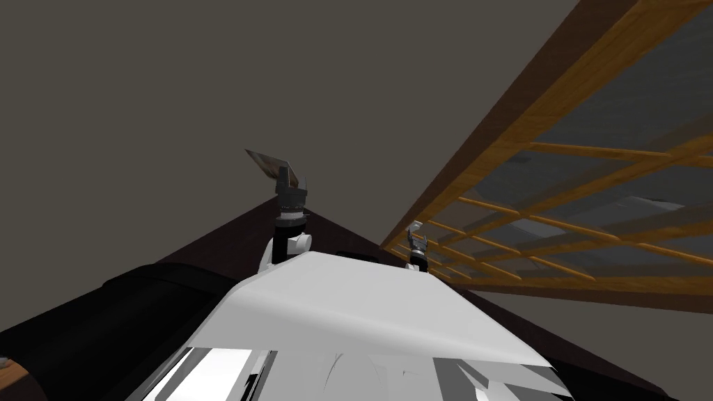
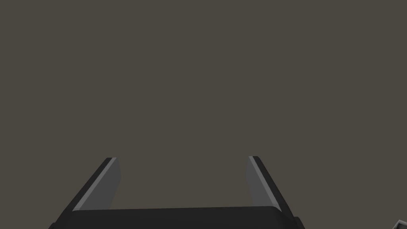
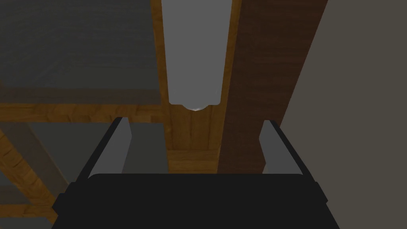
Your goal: Pull the door open
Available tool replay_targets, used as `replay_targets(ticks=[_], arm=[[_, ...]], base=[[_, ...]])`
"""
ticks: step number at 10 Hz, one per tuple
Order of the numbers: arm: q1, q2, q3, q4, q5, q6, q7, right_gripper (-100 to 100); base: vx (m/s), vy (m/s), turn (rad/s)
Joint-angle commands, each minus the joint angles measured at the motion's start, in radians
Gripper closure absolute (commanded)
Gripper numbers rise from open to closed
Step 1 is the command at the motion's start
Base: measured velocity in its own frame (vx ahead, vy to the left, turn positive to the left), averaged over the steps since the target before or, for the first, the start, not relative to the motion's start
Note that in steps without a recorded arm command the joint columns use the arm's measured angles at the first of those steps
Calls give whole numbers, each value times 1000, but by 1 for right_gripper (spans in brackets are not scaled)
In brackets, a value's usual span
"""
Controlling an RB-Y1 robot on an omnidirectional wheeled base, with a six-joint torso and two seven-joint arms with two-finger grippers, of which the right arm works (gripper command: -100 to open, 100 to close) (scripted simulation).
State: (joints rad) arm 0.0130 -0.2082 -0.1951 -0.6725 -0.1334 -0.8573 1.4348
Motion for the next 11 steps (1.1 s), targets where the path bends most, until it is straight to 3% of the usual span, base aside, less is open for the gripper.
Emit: replay_targets(ticks=[1, 4, 5, 10, 11], arm=[[-2, 2, -3, 3, -3, 0, 4, -100], [4, 9, -1, 8, -2, -3, 7, -100], [4, 9, -1, 8, -2, -3, 7, 100], [4, 9, -1, 8, -2, -3, 7, 100], [4, 9, 0, 9, -6, -3, -33, 100]], base=[[222, -91, 40], [123, -44, 2], [-28, 17, 16], [-6, 0, -2], [-11, -3, 13]])
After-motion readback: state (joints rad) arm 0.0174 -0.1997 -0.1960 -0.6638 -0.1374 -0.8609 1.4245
